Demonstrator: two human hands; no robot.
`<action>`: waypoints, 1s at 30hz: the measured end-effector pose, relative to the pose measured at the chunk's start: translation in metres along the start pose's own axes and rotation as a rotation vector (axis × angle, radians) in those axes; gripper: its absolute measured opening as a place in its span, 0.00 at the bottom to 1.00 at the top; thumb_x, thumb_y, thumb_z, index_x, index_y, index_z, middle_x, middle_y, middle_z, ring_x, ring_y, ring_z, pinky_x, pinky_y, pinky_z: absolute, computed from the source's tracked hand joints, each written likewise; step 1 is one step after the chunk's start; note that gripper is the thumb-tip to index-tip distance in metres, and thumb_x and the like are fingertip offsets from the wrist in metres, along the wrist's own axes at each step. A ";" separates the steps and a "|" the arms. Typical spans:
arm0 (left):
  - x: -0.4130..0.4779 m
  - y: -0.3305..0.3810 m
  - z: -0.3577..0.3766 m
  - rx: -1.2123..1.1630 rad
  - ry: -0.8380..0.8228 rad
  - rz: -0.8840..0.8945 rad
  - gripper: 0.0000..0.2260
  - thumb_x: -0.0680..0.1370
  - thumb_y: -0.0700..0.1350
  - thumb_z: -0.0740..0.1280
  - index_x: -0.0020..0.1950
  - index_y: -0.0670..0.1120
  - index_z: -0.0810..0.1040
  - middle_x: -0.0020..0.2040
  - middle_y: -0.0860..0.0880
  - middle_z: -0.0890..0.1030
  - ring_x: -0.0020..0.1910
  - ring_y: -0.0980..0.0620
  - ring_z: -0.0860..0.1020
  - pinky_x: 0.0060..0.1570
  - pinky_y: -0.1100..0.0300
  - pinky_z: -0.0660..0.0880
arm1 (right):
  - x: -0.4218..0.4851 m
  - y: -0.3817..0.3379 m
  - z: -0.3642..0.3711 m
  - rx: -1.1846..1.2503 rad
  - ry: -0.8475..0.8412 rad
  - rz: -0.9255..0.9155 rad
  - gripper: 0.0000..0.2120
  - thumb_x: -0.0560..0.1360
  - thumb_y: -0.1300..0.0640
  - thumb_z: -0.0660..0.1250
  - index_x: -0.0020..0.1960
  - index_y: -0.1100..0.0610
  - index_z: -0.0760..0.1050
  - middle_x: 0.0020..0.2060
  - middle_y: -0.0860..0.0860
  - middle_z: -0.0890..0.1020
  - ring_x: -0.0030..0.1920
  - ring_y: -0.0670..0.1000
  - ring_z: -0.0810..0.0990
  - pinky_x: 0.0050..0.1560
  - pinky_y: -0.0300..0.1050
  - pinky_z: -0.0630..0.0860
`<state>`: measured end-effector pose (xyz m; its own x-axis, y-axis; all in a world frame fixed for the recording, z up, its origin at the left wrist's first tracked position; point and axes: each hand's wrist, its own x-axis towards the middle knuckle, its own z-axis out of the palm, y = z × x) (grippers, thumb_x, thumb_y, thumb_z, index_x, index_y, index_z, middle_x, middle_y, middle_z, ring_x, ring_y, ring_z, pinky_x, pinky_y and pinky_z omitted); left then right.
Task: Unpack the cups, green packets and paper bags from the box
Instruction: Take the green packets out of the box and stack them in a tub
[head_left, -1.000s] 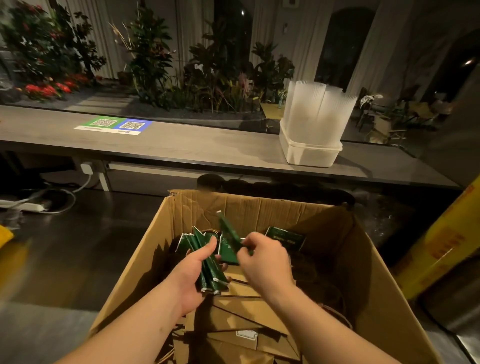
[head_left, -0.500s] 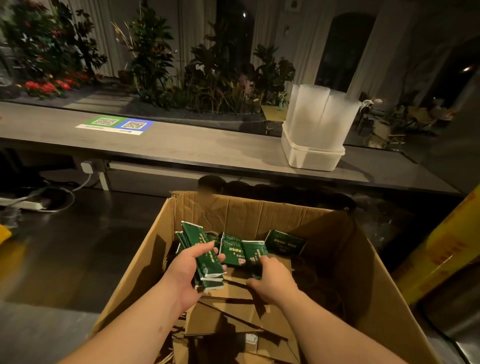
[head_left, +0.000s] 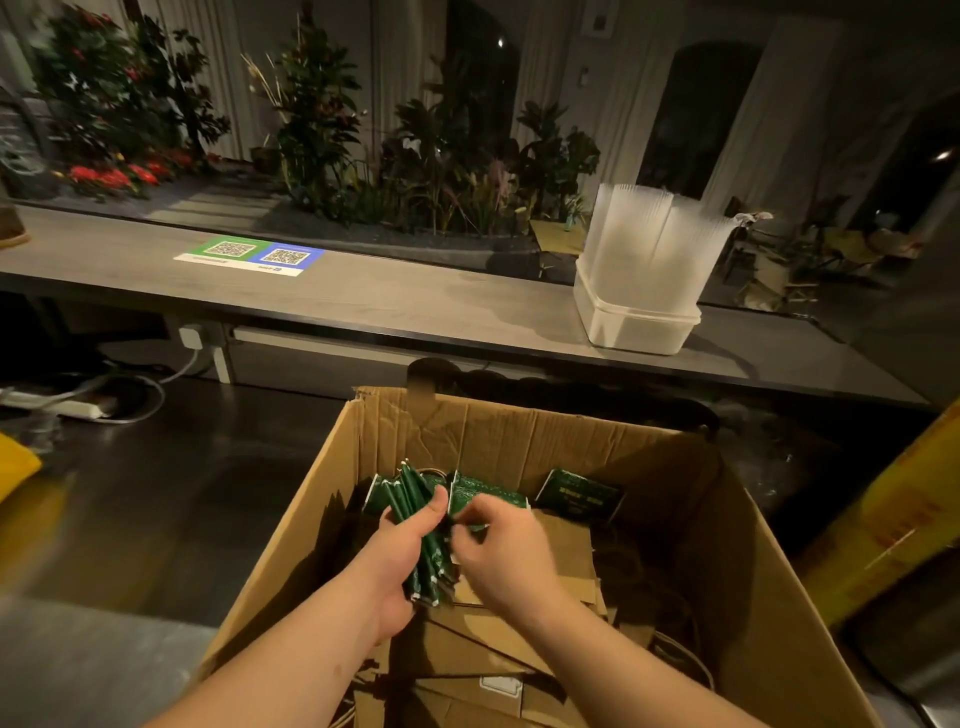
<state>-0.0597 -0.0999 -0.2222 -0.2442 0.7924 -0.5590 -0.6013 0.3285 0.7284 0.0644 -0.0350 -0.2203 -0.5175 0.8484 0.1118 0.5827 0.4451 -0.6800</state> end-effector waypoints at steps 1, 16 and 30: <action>-0.002 0.001 0.001 0.017 0.023 0.034 0.41 0.58 0.64 0.83 0.68 0.51 0.77 0.59 0.41 0.84 0.58 0.38 0.83 0.58 0.39 0.79 | -0.004 -0.007 0.003 -0.019 -0.060 -0.062 0.08 0.79 0.53 0.67 0.56 0.48 0.81 0.47 0.43 0.83 0.47 0.43 0.82 0.50 0.42 0.82; 0.004 0.011 -0.003 -0.225 0.084 0.017 0.08 0.79 0.43 0.69 0.54 0.39 0.79 0.47 0.40 0.82 0.49 0.41 0.81 0.58 0.44 0.76 | 0.028 0.087 0.002 -0.418 -0.280 0.133 0.26 0.80 0.54 0.68 0.76 0.47 0.66 0.68 0.49 0.77 0.68 0.52 0.77 0.68 0.51 0.76; 0.005 0.001 -0.006 -0.136 0.089 0.026 0.15 0.77 0.45 0.72 0.61 0.40 0.79 0.54 0.41 0.81 0.56 0.42 0.81 0.65 0.41 0.75 | 0.023 0.061 -0.012 0.044 0.205 0.273 0.04 0.79 0.54 0.69 0.48 0.46 0.76 0.41 0.44 0.80 0.44 0.45 0.81 0.47 0.44 0.83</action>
<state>-0.0666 -0.0988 -0.2267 -0.3238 0.7494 -0.5775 -0.6898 0.2308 0.6863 0.0958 0.0150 -0.2510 -0.2064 0.9765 0.0615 0.6529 0.1843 -0.7347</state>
